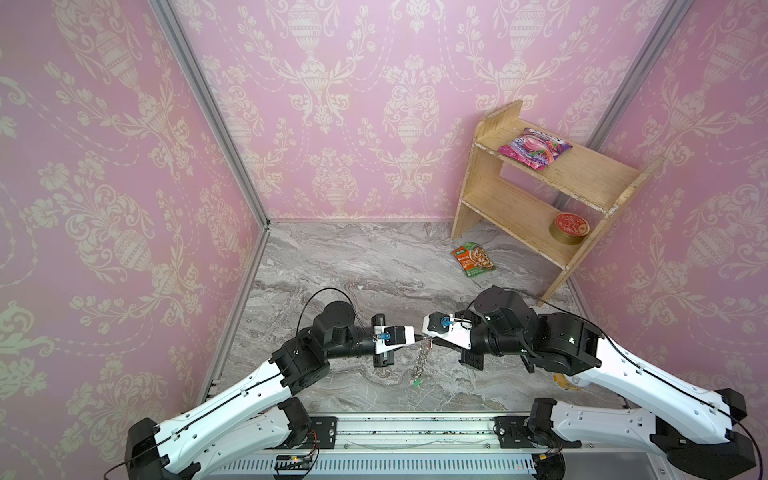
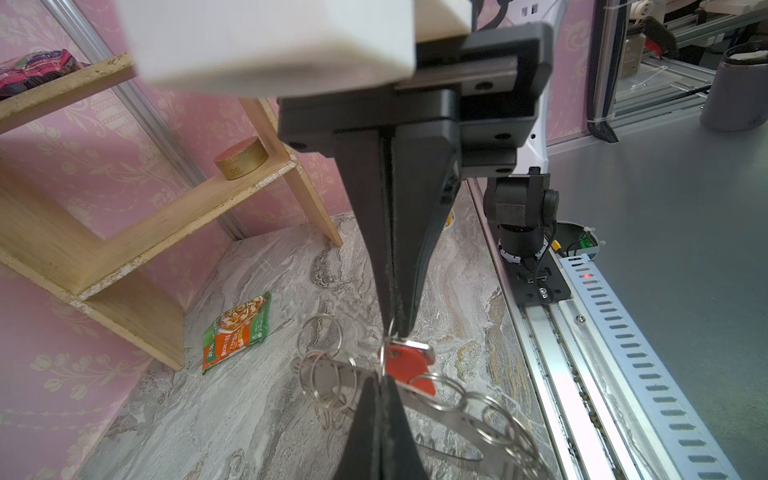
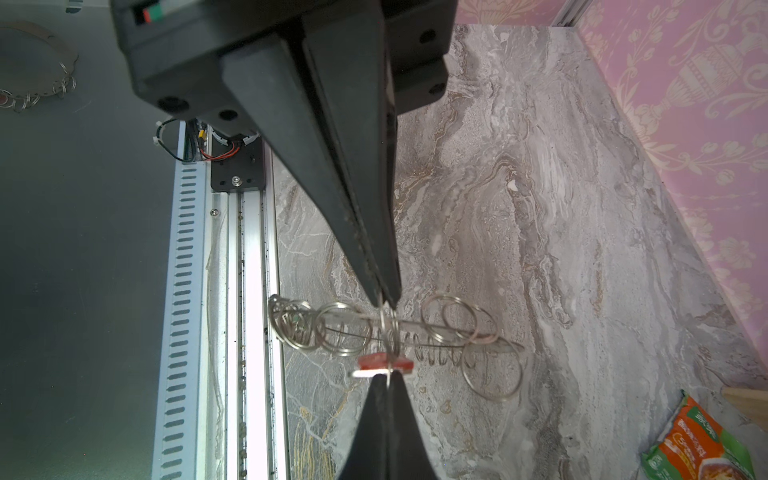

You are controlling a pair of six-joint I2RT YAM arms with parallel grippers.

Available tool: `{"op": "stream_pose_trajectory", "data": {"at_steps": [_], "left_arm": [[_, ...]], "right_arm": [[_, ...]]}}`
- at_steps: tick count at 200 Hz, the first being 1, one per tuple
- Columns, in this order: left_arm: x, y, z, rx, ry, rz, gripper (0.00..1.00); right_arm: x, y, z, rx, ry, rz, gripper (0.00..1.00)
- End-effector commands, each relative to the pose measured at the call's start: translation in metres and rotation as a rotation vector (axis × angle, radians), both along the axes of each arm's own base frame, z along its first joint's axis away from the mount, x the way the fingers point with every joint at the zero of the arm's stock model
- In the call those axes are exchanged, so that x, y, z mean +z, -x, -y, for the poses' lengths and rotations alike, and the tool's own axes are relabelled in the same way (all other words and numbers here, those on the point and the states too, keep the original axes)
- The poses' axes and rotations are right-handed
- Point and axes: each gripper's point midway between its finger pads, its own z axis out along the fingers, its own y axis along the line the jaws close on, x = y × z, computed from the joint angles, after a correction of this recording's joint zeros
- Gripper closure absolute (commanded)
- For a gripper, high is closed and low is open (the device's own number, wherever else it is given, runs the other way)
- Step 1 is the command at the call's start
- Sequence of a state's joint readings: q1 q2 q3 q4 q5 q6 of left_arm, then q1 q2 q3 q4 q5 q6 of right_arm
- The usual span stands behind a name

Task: Put the keys on the keyring

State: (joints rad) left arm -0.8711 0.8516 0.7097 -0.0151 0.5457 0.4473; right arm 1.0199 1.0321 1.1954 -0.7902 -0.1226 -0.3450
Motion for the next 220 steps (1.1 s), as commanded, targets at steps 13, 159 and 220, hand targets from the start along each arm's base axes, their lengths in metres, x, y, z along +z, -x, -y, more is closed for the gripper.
{"op": "stream_pose_trajectory", "data": {"at_steps": [13, 159, 220], "left_arm": [[0.02, 0.006, -0.002, -0.026, 0.062, 0.013, 1.0], [0.021, 0.006, -0.002, -0.026, 0.063, 0.01, 1.0], [0.019, 0.006, 0.0, -0.036, 0.058, 0.003, 1.0]], "right_arm": [[0.008, -0.001, -0.004, 0.012, -0.023, 0.031, 1.0], [0.006, -0.001, -0.004, 0.01, -0.017, 0.026, 1.0], [0.01, -0.001, -0.005, 0.012, -0.028, 0.032, 1.0]]}}
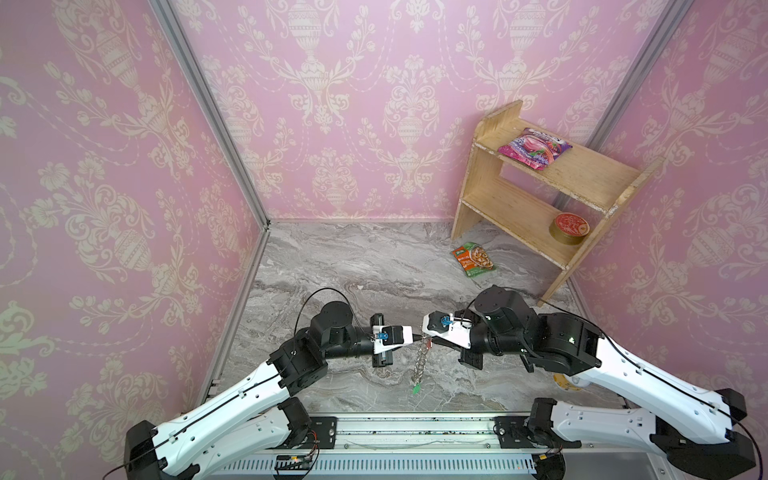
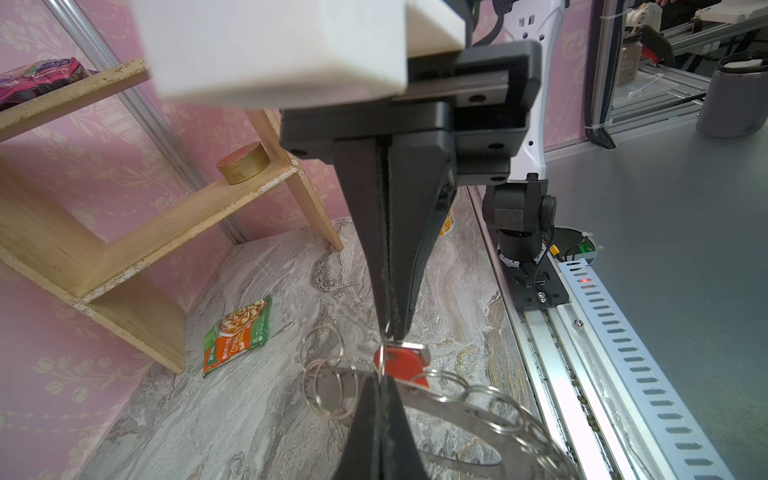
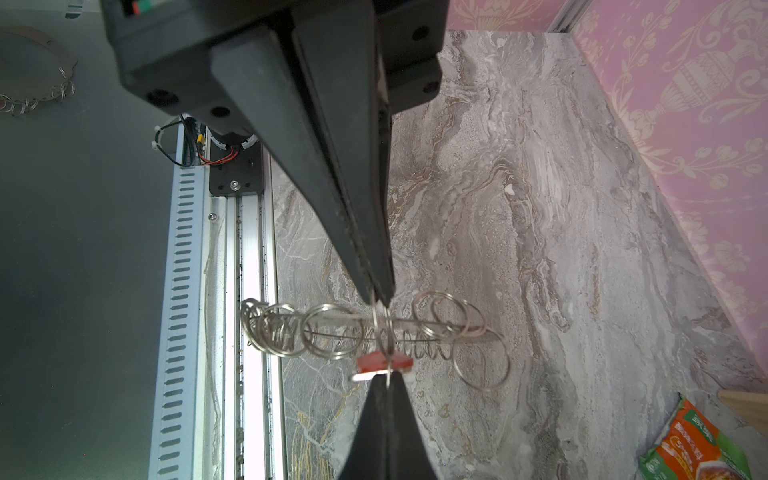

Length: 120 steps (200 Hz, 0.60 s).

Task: Put the keys on the keyring

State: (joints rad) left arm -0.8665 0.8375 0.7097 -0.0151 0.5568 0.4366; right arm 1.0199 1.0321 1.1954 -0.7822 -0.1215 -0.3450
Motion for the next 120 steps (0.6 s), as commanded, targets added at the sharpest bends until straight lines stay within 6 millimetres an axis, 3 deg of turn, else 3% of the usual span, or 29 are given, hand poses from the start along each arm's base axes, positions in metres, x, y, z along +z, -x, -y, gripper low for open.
{"op": "stream_pose_trajectory", "data": {"at_steps": [1, 120], "left_arm": [[0.0148, 0.0044, 0.0017, -0.031, 0.044, 0.006, 1.0], [0.007, 0.0064, 0.0035, -0.051, 0.02, -0.011, 1.0]], "right_arm": [[0.0085, -0.0007, -0.0036, 0.012, -0.021, 0.027, 1.0], [0.0149, -0.0009, -0.0052, 0.019, -0.042, 0.025, 1.0]]}}
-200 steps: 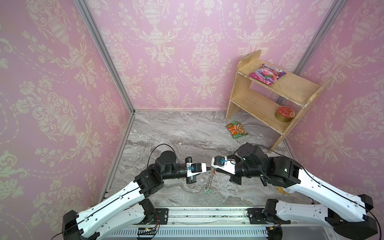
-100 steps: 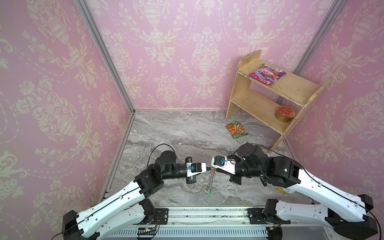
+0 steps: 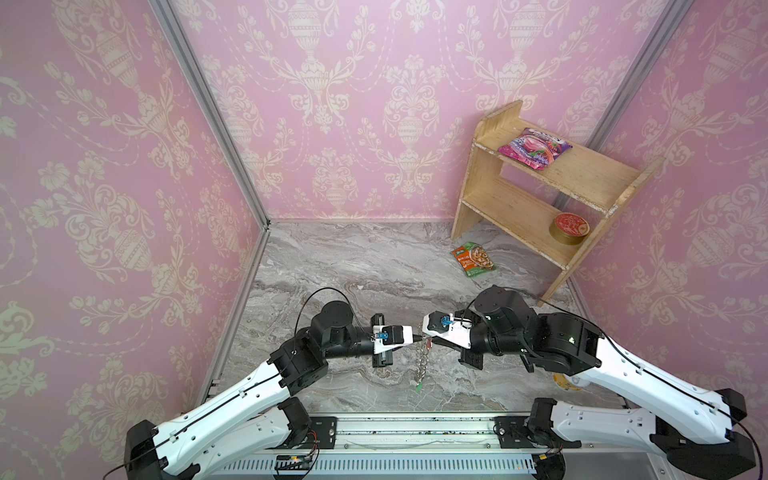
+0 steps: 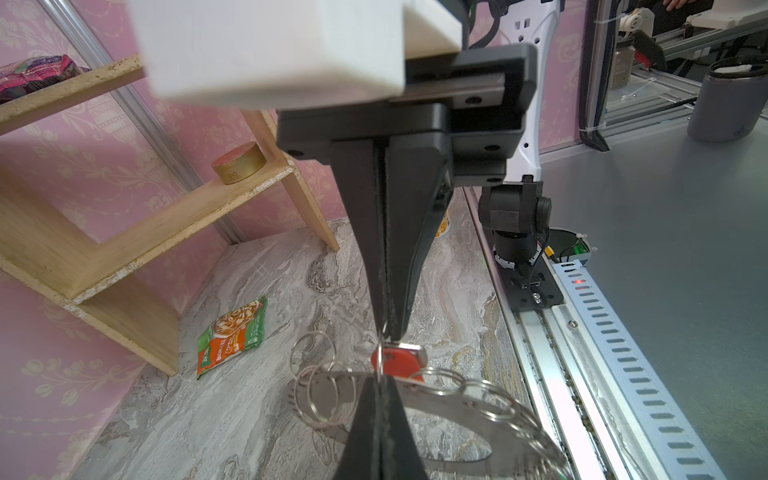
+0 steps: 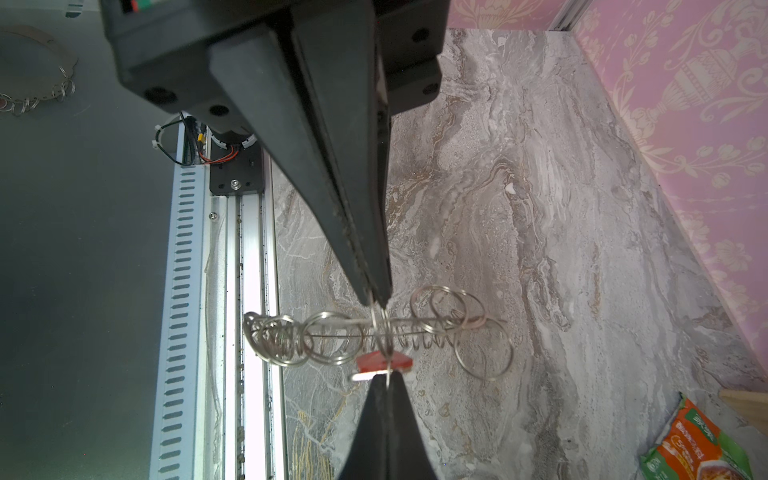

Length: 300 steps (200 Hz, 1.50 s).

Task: Put the keys on the keyring

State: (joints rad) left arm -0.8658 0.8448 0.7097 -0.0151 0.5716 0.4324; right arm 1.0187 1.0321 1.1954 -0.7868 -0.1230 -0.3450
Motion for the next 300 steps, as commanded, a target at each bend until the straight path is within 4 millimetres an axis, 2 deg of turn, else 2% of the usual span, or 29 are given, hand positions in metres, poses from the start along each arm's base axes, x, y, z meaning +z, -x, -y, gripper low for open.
{"op": "stream_pose_trajectory", "data": {"at_steps": [1, 152, 229, 300], "left_arm": [[0.009, 0.005, 0.002, -0.038, 0.023, 0.0, 1.0], [-0.001, 0.003, 0.004, -0.04, -0.006, -0.008, 1.0], [0.018, -0.004, -0.007, 0.042, 0.066, 0.098, 1.0], [0.019, -0.003, -0.006, 0.03, 0.081, 0.106, 1.0]], "right_arm": [[0.016, -0.001, -0.006, 0.019, -0.046, 0.028, 1.0], [0.016, 0.007, -0.009, 0.063, -0.061, 0.0, 1.0], [0.001, 0.001, 0.001, -0.007, -0.013, -0.031, 1.0], [0.01, -0.003, -0.007, 0.006, -0.037, -0.009, 1.0]]}}
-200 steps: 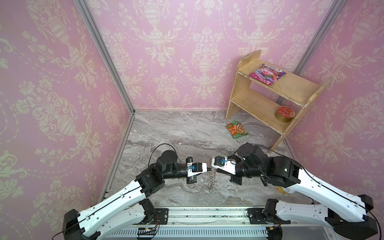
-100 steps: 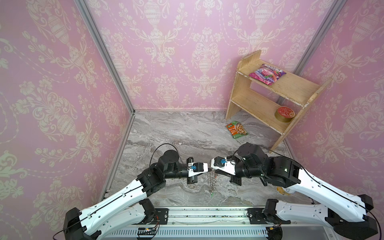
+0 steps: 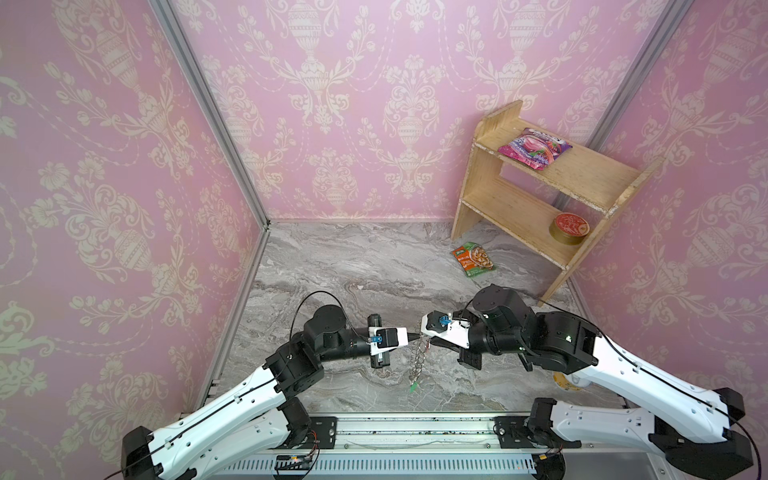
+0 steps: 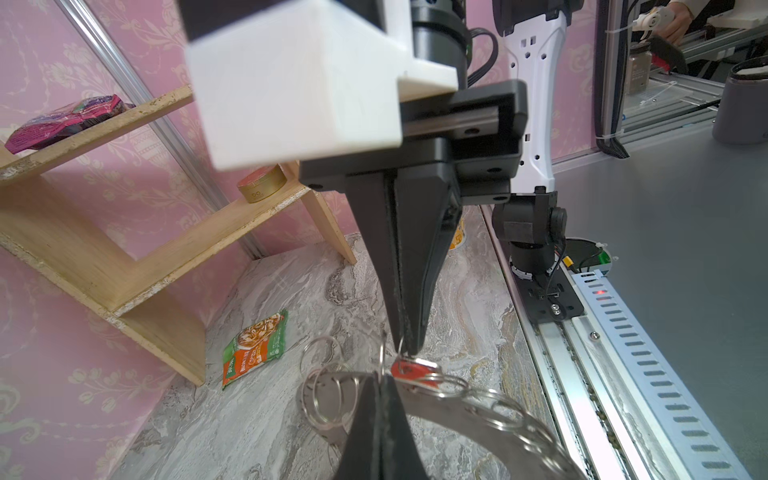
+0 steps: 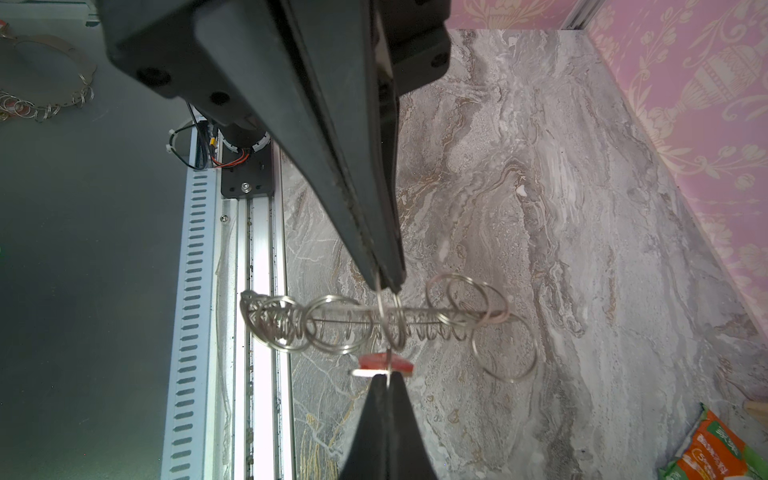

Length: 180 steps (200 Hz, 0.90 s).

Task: Put the keys on the keyring

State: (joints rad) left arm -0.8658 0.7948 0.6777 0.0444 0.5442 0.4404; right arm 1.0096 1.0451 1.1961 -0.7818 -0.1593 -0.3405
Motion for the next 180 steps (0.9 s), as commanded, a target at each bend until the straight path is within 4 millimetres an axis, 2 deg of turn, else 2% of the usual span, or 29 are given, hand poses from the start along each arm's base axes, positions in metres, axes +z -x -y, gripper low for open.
{"op": "stream_pose_trajectory", "data": {"at_steps": [1, 78, 180], "left_arm": [[0.007, -0.002, 0.0, 0.005, 0.026, 0.044, 1.0], [0.006, -0.001, 0.001, -0.003, 0.023, 0.036, 1.0], [0.007, 0.001, 0.002, -0.019, 0.023, 0.024, 1.0]], "right_arm": [[0.012, -0.004, -0.003, -0.011, -0.03, 0.018, 1.0], [0.023, -0.005, -0.006, -0.003, -0.063, 0.042, 1.0], [0.022, -0.009, -0.004, -0.018, -0.056, 0.054, 1.0]]}}
